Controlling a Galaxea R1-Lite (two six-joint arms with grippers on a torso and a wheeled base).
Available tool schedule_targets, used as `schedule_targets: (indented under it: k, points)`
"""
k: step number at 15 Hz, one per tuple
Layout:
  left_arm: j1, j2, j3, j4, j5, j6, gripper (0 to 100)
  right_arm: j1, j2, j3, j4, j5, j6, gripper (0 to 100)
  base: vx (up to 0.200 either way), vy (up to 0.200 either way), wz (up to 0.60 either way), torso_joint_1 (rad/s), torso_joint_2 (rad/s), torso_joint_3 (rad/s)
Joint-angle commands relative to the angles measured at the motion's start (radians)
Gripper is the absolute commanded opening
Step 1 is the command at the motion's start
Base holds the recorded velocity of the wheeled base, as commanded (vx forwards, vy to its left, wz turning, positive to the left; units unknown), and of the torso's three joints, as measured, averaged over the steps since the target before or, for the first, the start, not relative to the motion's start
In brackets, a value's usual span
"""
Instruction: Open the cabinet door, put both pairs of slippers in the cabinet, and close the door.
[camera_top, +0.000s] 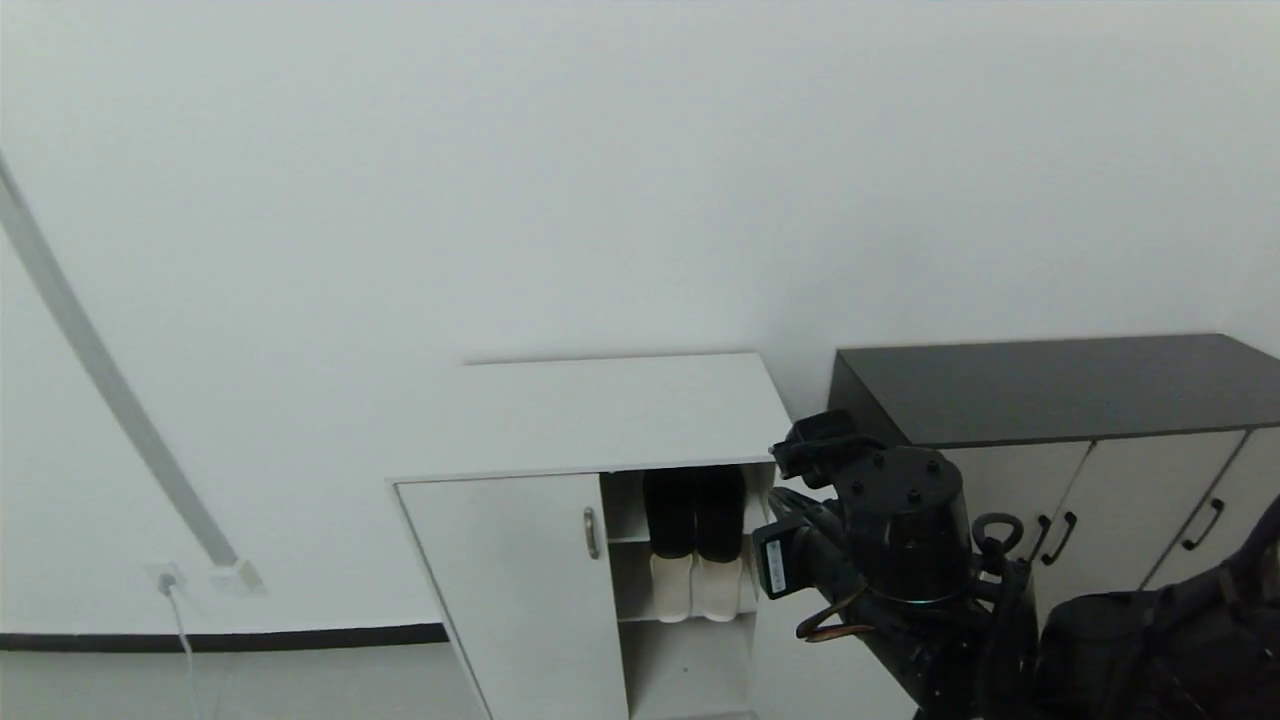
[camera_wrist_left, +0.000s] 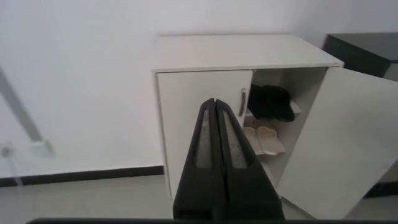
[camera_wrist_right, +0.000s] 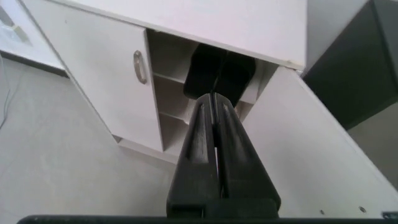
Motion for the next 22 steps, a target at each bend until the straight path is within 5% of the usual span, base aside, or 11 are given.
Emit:
schedule_targets:
  k: [1,4,13,18,22]
  points:
    - [0.002,0.001,0.000,-0.001,0.000,-0.001,0,-0.001,0.001,0.001,0.000,0.000,0.000,0,0.000,0.000,-0.60,0.017,0.01,-0.002]
    - [0.002,0.001,0.000,-0.001,0.000,0.004,0,-0.004,0.001,0.001,-0.003,-0.002,0.000,0,0.000,0.000,-0.60,0.009,0.01,-0.001]
    - [0.002,0.001,0.000,-0.001,0.000,0.004,0,-0.005,0.009,0.012,-0.047,-0.004,-0.015,0,0.000,0.000,0.00,0.000,0.00,0.000]
    - [0.002,0.001,0.000,-0.001,0.000,0.002,0,-0.009,0.010,0.016,-0.047,-0.004,-0.015,0,-0.200,0.000,0.00,0.001,0.01,0.000]
    - [0.002,0.001,0.000,-0.001,0.000,0.002,0,-0.024,0.020,0.018,-0.047,-0.002,-0.015,0,0.000,0.000,0.00,0.000,0.00,0.000]
